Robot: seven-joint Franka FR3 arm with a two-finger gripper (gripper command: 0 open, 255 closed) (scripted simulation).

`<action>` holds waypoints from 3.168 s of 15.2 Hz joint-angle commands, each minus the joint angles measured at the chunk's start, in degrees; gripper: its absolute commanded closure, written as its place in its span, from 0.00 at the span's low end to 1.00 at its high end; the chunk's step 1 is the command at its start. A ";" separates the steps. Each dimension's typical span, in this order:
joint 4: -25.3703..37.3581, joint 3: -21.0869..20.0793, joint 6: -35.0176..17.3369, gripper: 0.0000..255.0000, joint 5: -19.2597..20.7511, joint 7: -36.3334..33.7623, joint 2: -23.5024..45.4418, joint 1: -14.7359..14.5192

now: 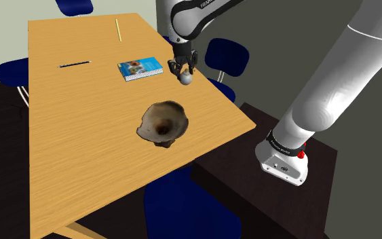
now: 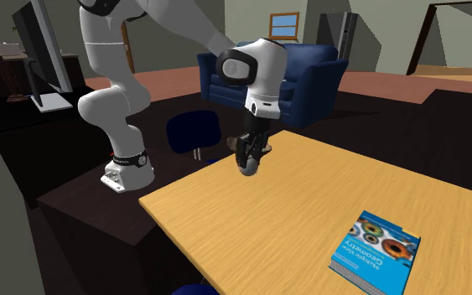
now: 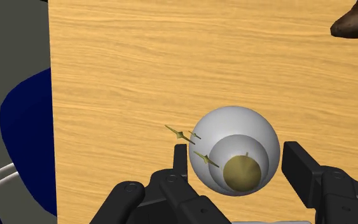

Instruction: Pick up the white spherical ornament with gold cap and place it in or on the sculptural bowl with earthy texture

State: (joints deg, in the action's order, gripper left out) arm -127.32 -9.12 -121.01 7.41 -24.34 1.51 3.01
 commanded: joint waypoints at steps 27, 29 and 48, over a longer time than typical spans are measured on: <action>4.85 -7.60 14.24 1.00 -5.29 -10.53 -8.67 -6.70; 5.03 -9.19 14.47 1.00 -5.93 -13.18 -8.58 -8.03; 1.68 -14.81 6.14 1.00 -5.83 -23.69 -2.86 -12.41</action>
State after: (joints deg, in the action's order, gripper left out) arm -124.95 -23.86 -113.97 1.50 -47.83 -1.54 -9.35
